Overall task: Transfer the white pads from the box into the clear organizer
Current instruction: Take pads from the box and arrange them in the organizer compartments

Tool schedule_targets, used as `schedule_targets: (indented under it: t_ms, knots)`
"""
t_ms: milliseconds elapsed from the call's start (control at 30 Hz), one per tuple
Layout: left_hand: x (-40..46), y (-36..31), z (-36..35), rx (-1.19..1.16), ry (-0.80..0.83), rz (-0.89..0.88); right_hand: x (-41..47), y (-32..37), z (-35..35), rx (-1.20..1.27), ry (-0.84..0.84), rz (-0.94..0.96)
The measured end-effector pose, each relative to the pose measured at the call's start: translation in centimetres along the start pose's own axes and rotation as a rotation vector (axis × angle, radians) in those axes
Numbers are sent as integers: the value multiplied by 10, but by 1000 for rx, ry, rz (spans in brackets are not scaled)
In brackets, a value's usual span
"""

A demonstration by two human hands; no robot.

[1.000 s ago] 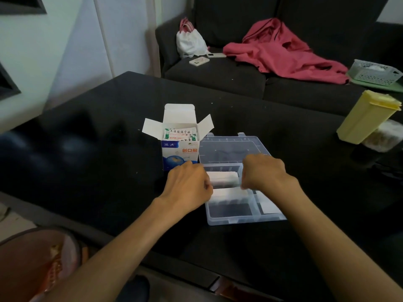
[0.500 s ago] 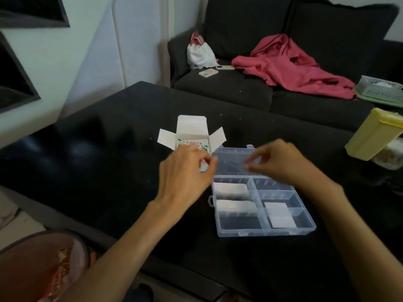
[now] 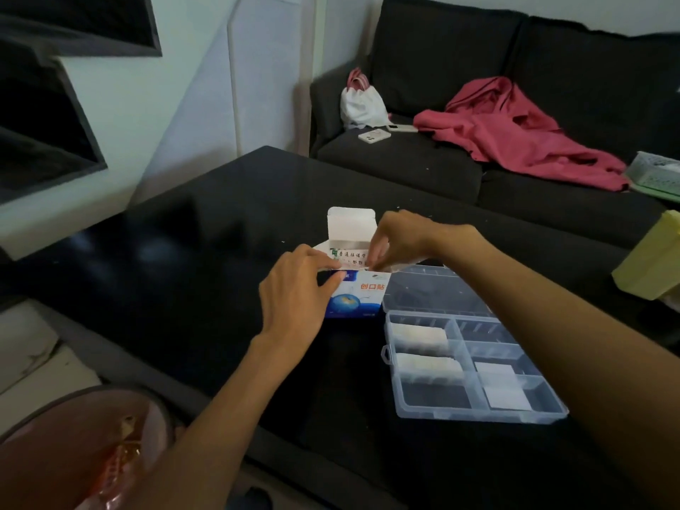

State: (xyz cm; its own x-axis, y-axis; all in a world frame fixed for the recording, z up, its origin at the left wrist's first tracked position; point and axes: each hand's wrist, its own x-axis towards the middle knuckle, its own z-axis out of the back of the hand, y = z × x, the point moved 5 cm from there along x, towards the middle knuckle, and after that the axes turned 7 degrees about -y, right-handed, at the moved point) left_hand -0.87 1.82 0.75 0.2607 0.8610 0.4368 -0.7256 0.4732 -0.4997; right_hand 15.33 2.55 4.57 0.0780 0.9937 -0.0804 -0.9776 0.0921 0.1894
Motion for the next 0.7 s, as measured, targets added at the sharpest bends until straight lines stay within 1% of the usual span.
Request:
schedule_targets:
  t_ms: [67,167,233,400,467,600,700]
  knots:
    - [0,1,-1,-26,-11,23,1,-1,-2,57,9,-12]
    - [0,1,-1,-49,-15,34,0,-3,-8,161,73,-39]
    - [0,-1,0,-47,-20,33,0,-3,-8,148,68,-32]
    - [0,0,3,-59,-36,40,-4,-5,0,167,-124,25]
    - [0,-1,4,-56,-41,41,-6,-6,-1,172,-113,40]
    - [-1,-5,4,-24,-40,42,-2,-5,-3,90,-41,54]
    - [-1,-5,5,-13,-38,42,2,-3,-4,49,-71,77]
